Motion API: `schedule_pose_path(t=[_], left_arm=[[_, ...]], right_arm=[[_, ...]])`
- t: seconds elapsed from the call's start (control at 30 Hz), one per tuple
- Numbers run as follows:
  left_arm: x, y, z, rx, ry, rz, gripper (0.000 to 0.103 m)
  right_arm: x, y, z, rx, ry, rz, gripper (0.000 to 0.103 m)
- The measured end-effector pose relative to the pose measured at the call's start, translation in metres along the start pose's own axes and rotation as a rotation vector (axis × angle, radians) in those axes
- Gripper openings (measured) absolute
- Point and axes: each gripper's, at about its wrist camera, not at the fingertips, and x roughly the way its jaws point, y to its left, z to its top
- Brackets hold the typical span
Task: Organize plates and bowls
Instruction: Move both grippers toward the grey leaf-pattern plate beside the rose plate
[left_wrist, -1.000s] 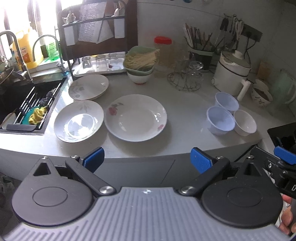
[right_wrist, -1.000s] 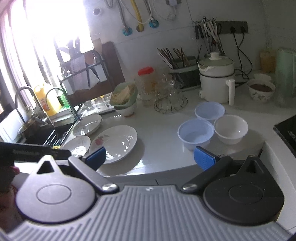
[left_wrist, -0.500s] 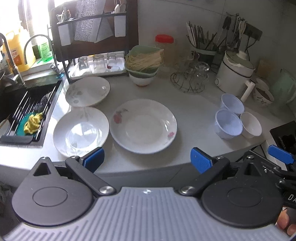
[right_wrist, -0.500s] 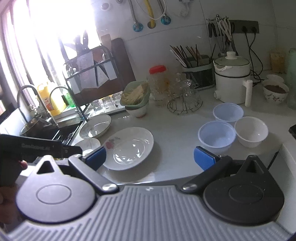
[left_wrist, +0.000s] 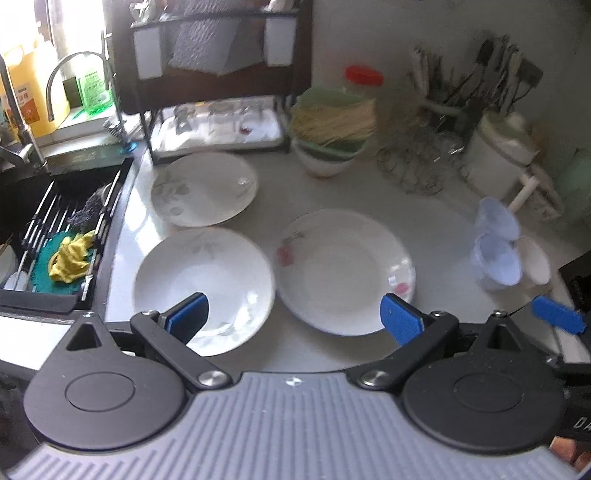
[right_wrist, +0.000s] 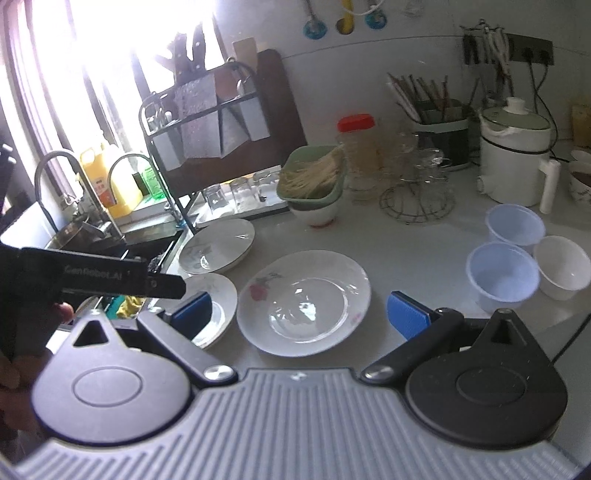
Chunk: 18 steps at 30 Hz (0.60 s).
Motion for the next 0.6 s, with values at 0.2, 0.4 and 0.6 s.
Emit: schedule_pose_path(t=[0.2, 0.4, 0.6], left_arm=[[0.014, 0.049, 0.015, -0.054, -0.008, -0.018, 0.101], [0.036, 0.097, 0.028, -0.043, 0.001, -0.032, 0.101], [0.063, 0.142, 0.036, -0.003, 0.030, -0.040, 0.101]], right_arm=[[0.030, 0.030, 0.003, -0.023, 0.013, 0.012, 0.103], [0.069, 0.059, 0.004, -0.012, 0.054, 0.008, 0.099], [0.103, 0.087, 0.004, 0.001, 0.064, -0.015, 0.099]])
